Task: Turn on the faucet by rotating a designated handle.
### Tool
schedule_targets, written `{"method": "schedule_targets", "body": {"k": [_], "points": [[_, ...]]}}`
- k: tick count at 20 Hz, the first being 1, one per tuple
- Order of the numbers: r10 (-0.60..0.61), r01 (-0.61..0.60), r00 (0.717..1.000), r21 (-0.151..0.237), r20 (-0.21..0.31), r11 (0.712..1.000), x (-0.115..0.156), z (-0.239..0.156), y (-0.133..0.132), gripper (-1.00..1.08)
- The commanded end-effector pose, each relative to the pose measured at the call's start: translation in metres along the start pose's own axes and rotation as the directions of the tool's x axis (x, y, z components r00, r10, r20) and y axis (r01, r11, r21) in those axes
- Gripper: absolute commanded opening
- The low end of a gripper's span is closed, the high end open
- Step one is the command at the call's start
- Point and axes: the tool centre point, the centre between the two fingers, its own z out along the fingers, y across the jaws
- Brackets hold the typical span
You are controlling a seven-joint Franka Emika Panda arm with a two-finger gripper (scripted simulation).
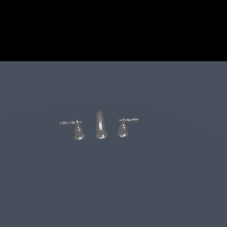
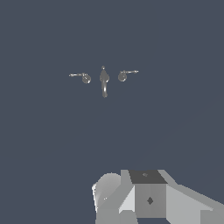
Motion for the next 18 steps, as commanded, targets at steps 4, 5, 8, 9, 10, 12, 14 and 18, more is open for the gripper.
{"method": "schedule_targets", "body": {"k": [4,5,8,9,10,12,14,18], "points": [[0.005,-0.005,1.0,0.0,0.0,1.0,0.0,0.001,-0.001,-1.0],[0.008,-0.008,1.0,0.0,0.0,1.0,0.0,0.002,-0.002,-1.0],[0.025,-0.025,1.0,0.0,0.001,1.0,0.001,0.007,-0.005,-1.0],[0.033,-0.033,0.999,0.0,0.001,0.999,0.001,0.009,-0.007,-1.0],[0.042,-0.042,0.999,0.0,0.001,0.999,0.001,0.011,-0.009,-1.0],[0.062,-0.062,0.998,0.0,0.001,0.998,0.002,0.017,-0.013,-1.0],[0.087,-0.087,0.996,0.0,0.002,0.996,0.003,0.024,-0.018,-1.0],[0.149,-0.149,0.989,0.0,0.003,0.989,0.007,0.041,-0.031,-1.0]]}}
